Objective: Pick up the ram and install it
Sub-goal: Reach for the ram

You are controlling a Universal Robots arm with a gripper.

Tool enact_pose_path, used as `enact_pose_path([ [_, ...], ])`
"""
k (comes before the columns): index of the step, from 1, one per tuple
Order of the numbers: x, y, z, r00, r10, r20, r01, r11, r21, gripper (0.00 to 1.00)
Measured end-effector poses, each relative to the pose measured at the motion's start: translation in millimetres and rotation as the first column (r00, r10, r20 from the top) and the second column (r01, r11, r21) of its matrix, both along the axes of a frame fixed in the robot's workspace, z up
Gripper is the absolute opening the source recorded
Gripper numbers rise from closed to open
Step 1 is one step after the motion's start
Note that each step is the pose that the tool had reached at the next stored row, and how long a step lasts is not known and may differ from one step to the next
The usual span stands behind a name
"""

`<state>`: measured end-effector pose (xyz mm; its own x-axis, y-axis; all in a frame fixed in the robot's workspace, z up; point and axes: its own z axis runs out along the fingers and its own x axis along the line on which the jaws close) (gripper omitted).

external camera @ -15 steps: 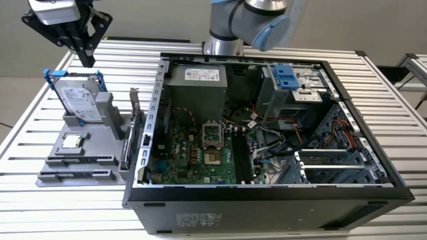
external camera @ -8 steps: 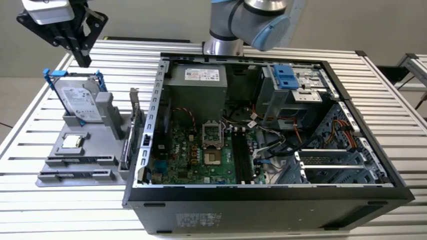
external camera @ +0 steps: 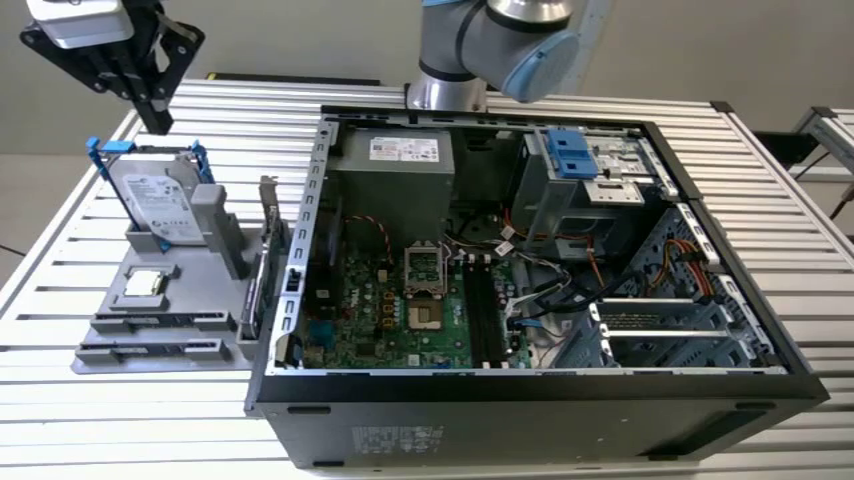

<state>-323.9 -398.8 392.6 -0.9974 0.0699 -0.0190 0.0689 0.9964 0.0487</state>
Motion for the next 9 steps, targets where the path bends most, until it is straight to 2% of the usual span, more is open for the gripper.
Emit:
enact_pose_path([
  [9, -10.2, 0.0, 0.0, 1.0000, 0.000, 0.0000, 0.000, 1.0000, 0.0000, 0.00],
])
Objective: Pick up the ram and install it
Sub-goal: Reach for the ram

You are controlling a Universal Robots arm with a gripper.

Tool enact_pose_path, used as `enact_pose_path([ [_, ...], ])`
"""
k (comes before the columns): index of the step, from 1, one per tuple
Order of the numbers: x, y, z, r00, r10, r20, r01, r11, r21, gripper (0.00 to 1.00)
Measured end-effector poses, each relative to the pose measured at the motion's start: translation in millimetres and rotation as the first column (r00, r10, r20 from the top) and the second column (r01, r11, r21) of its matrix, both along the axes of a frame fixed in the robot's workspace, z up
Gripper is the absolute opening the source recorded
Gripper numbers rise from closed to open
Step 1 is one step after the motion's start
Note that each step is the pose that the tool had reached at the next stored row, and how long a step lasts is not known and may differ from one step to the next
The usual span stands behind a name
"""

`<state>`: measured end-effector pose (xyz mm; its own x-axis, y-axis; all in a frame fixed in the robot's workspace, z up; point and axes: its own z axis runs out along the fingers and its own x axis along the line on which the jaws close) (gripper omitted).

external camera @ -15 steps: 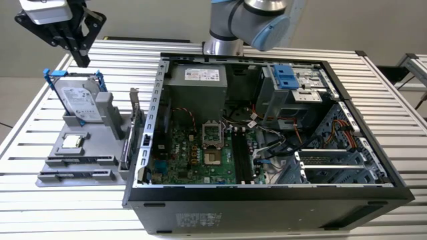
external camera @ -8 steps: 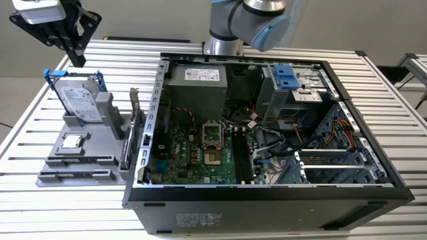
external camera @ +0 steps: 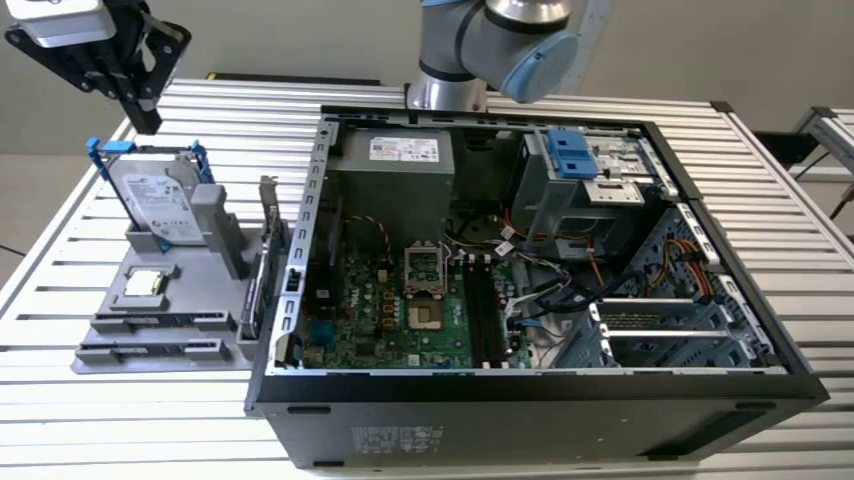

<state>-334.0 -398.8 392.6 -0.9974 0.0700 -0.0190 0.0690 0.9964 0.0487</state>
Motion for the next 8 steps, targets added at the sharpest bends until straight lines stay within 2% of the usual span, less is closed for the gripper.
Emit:
enact_pose_path([
  [8, -7.9, 0.0, 0.0, 1.0000, 0.000, 0.0000, 0.000, 1.0000, 0.0000, 0.00],
])
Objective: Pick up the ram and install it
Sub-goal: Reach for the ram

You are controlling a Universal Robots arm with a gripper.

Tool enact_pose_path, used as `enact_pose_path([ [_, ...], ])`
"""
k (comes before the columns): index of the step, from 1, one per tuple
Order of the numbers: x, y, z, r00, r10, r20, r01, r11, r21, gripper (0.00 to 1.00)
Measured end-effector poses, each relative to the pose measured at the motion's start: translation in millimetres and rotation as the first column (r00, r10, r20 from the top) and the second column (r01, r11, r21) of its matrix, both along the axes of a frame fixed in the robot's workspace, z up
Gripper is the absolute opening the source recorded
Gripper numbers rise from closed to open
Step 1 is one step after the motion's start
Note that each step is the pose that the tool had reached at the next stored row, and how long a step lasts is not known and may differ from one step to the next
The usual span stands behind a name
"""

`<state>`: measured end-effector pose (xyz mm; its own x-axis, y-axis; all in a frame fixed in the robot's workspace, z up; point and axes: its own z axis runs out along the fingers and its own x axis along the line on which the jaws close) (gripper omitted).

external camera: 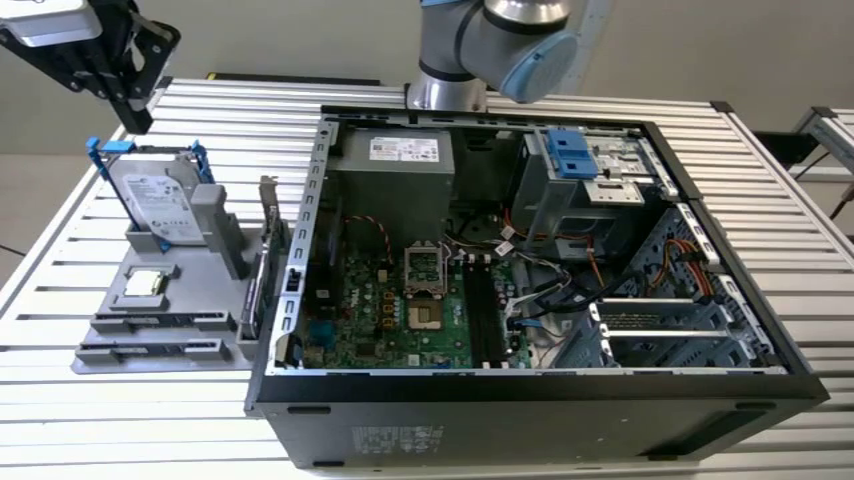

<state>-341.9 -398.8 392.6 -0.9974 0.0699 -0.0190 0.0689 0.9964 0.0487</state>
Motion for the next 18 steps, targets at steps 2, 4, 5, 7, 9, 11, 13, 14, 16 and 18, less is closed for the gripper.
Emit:
enact_pose_path([
  [2, -1.8, 0.0, 0.0, 1.0000, 0.000, 0.0000, 0.000, 1.0000, 0.0000, 0.00],
  [4, -3.5, 0.0, 0.0, 1.0000, 0.000, -0.0001, 0.000, 1.0000, 0.0000, 0.00],
  [5, -4.5, 0.0, 0.0, 1.0000, 0.000, -0.0001, 0.000, 1.0000, 0.0000, 0.00],
  [7, -6.8, 0.0, 0.0, 1.0000, 0.000, -0.0001, 0.000, 1.0000, 0.0000, 0.00],
  [9, -9.8, 0.0, 0.1, 1.0000, 0.001, -0.0001, -0.001, 1.0000, -0.0001, 0.00],
  [11, -12.8, 0.0, 0.0, 1.0000, 0.008, -0.0001, -0.008, 1.0000, 0.0000, 0.00],
  [13, -15.1, 0.0, 0.0, 0.9998, 0.021, 0.0000, -0.021, 0.9998, 0.0001, 0.00],
  [14, -16.0, 0.0, 0.0, 0.9996, 0.028, 0.0000, -0.028, 0.9996, 0.0000, 0.00],
  [16, -18.0, 0.0, 0.0, 0.9990, 0.044, 0.0000, -0.044, 0.9990, 0.0000, 0.00],
  [18, -20.1, 0.0, 0.0, 0.9984, 0.057, -0.0001, -0.057, 0.9984, 0.0000, 0.00],
])
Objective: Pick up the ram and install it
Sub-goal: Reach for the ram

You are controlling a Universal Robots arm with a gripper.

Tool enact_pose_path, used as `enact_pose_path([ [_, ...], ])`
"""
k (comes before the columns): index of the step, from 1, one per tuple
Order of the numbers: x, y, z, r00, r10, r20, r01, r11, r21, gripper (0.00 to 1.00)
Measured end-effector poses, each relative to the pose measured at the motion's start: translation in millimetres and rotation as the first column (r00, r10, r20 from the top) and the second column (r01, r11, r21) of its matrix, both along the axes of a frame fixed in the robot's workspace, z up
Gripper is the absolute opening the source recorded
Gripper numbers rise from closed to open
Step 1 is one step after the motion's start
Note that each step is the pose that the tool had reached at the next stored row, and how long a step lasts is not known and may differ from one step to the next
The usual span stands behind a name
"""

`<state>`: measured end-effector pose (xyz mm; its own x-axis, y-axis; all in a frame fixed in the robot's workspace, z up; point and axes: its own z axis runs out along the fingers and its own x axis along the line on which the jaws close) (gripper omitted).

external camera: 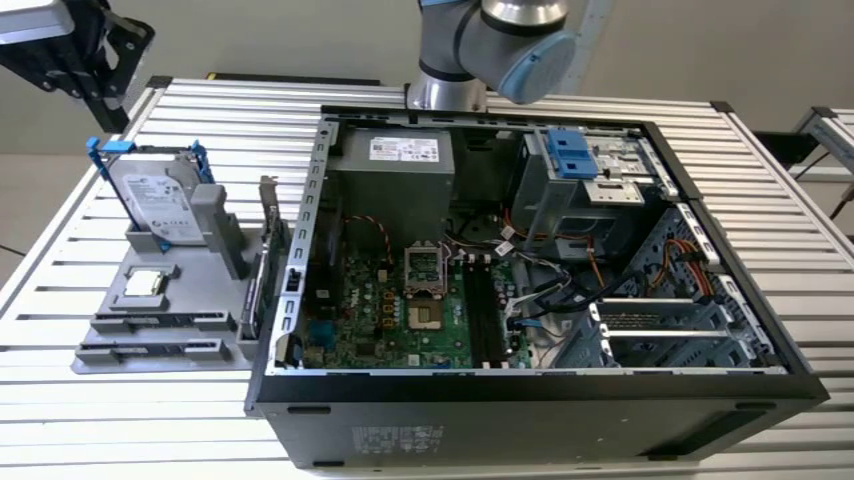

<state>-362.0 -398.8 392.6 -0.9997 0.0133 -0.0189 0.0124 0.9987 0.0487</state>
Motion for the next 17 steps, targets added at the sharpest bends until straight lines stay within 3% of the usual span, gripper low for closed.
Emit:
enact_pose_path([
  [11, -2.1, -0.2, 0.0, 1.0000, 0.007, 0.0000, -0.007, 1.0000, 0.0000, 0.00],
  [17, -2.0, -4.3, 0.0, 1.0000, 0.007, 0.0000, -0.007, 1.0000, 0.0000, 0.00],
])
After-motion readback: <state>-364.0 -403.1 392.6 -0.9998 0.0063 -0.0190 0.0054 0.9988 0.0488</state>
